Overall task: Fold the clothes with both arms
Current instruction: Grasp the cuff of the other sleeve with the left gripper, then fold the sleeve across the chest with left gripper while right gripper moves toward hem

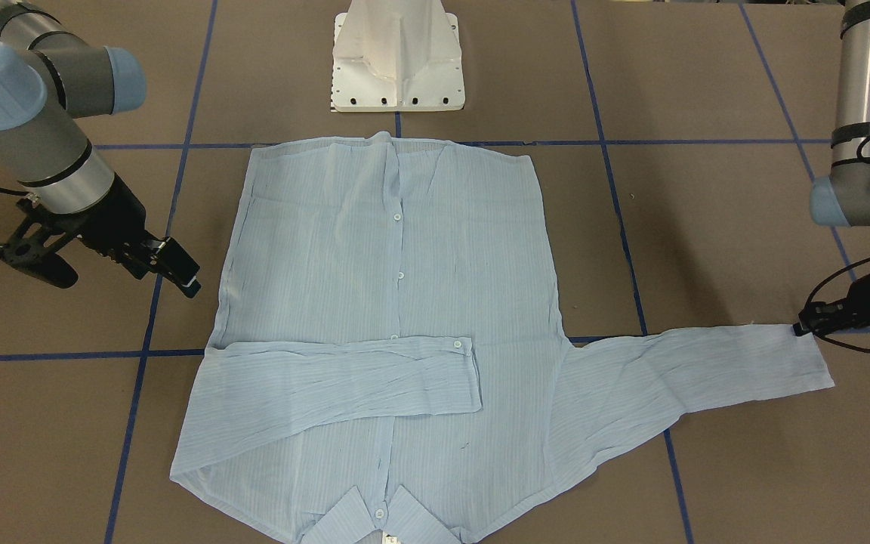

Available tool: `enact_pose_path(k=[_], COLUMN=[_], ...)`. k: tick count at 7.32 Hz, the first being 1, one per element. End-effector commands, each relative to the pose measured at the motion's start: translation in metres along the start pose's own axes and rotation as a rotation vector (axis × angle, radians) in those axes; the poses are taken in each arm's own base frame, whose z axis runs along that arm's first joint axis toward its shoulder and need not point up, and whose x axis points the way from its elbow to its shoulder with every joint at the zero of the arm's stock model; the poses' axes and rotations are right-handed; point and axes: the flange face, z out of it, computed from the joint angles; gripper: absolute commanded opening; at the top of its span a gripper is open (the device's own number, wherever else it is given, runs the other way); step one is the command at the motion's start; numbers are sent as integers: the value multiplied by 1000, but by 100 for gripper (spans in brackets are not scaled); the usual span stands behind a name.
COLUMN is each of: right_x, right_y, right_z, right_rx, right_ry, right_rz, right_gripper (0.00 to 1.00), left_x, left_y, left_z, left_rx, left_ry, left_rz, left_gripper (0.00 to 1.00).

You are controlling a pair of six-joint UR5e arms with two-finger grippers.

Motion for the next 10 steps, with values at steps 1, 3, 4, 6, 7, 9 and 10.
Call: enact_pose_path(k=[1,3,4,6,7,9,10], right_x=[1,1,1,1,1,2,4], right_y=[0,0,0,0,0,-1,-2], right_z=[0,0,0,0,0,0,1], right_rx=[-2,0,-2,-2,-3,-12,-11], right_ry=[1,1,1,1,1,2,4], right_rz=[-1,1,1,-1,-1,1,4], right_gripper=[99,99,99,99,99,99,99], left_x=[-1,0,1,4,17,74,109], left_y=[1,1,1,0,-3,-3,-12], left_z=[2,2,2,0,-10,-48,-70], left_rx=[-4,-3,3,7,27,10,33], left_ry=[-1,0,3,9,23,162,198], left_rz=[-2,-3,2,7,-24,-83,-138], left_gripper=[49,42,26,0,0,0,0])
